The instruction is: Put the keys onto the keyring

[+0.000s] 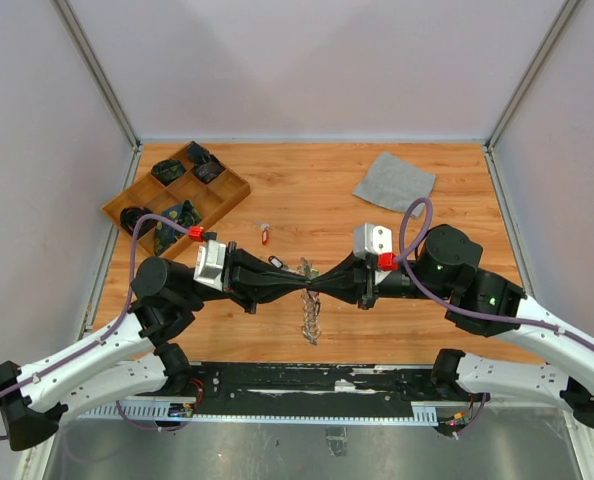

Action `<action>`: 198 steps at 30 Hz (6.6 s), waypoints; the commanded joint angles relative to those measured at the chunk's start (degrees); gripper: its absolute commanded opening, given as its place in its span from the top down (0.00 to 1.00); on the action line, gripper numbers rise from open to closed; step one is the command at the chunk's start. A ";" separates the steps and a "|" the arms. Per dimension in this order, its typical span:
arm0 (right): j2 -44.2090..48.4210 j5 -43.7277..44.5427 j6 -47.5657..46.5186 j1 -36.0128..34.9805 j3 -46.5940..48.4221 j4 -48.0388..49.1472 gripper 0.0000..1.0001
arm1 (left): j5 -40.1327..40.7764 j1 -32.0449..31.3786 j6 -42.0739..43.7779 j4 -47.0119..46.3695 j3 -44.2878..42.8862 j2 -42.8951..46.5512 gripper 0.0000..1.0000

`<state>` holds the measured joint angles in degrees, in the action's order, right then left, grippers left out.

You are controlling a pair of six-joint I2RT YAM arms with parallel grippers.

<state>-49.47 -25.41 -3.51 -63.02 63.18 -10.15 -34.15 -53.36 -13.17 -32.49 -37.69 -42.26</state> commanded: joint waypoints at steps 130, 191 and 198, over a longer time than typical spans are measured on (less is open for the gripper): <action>0.14 12.64 2.62 -2.37 6.40 -22.10 0.57 | 0.08 -0.25 2.21 -0.87 -2.08 -2.82 0.99; 1.15 4.55 2.20 -2.37 4.71 -12.23 0.98 | -7.34 -0.25 -1.60 -7.16 -1.51 -3.03 0.99; 3.24 5.59 2.10 -2.34 4.45 -11.53 0.99 | -7.19 -0.23 -1.60 -7.24 -1.50 -3.27 0.99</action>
<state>-47.42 -21.02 -1.50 -64.84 67.92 -23.79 -42.13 -53.39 -14.90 -36.29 -38.65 -46.02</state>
